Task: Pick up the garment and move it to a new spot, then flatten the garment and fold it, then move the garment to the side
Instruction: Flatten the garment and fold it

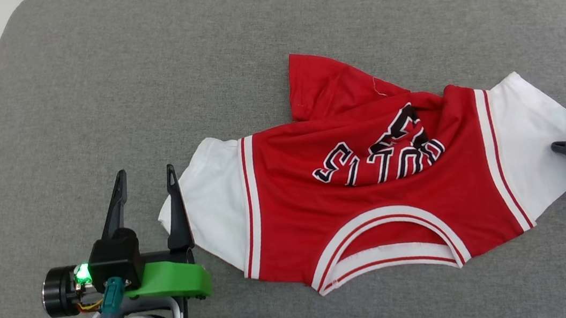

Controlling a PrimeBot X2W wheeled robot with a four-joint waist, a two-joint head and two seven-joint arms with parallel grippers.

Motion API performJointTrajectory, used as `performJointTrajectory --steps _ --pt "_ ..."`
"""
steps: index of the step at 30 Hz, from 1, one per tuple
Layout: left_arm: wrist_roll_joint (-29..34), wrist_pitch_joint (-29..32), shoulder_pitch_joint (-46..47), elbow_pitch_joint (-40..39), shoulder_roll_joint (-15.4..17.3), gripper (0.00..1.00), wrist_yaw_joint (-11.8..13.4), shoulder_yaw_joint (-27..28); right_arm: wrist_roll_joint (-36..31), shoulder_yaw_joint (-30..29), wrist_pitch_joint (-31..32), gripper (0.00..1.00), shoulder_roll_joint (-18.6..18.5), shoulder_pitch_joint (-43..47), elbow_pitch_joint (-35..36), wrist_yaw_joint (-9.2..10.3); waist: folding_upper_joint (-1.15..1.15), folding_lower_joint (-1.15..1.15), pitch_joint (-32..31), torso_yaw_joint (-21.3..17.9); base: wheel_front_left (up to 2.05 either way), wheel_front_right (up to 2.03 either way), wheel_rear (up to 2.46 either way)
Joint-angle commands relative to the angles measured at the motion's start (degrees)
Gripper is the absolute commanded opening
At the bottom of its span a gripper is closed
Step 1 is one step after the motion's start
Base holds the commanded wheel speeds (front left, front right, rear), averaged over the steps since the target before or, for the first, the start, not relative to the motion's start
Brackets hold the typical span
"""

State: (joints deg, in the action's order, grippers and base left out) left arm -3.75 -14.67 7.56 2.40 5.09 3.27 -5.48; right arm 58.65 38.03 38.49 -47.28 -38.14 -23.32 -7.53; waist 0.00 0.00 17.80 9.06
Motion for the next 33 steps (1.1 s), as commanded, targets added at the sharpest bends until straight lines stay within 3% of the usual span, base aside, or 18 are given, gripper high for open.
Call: performJointTrajectory --steps 1,7,8,9,15,22,26,33 --pt "0.5 -0.3 1.2 -0.2 -0.4 1.00 -0.2 0.1 -0.2 0.1 -0.5 1.00 1.5 0.6 -1.3 0.04 0.00 0.00 1.4 0.8 0.00 0.00 0.00" --pt "0.7 -0.3 1.8 0.4 -0.8 1.00 -0.3 0.3 -2.2 3.7 -0.3 1.00 4.9 3.4 -5.1 0.04 0.00 0.00 1.9 1.0 0.00 0.00 0.00" --pt "0.7 -0.3 1.9 0.5 -0.8 1.00 -0.3 0.4 -2.3 4.0 -0.6 0.81 5.1 3.6 -5.4 0.04 0.00 0.00 1.8 0.9 0.00 0.00 0.00" --pt "0.7 -0.3 2.0 0.9 -0.7 1.00 -0.4 0.5 -2.4 4.1 -1.6 0.00 5.2 3.7 -5.6 0.04 0.00 0.00 1.6 0.8 0.00 0.00 0.00" --pt "1.2 -0.3 2.8 3.9 1.9 1.00 -2.1 1.6 -2.2 2.5 -10.0 0.00 3.6 3.6 -3.1 0.04 0.00 0.00 -1.8 -0.4 0.00 0.00 0.00" --pt "-0.9 1.5 6.7 7.7 8.3 1.00 -8.5 1.2 -1.0 -0.7 -15.5 0.00 -2.4 7.4 3.3 0.04 0.00 0.00 -5.8 -1.6 0.00 0.00 0.00" --pt "-7.5 10.3 10.9 8.9 11.8 1.00 -10.5 -0.8 -0.1 -3.4 -17.0 0.00 -5.1 10.9 6.1 0.04 0.00 0.00 -6.9 -2.2 0.00 0.00 0.00" --pt "-23.5 35.2 14.3 5.0 20.8 1.00 -10.7 -11.9 -0.4 -8.1 -17.4 0.00 -5.9 16.8 8.7 0.04 0.00 0.00 -7.8 -3.2 0.00 0.00 0.00"
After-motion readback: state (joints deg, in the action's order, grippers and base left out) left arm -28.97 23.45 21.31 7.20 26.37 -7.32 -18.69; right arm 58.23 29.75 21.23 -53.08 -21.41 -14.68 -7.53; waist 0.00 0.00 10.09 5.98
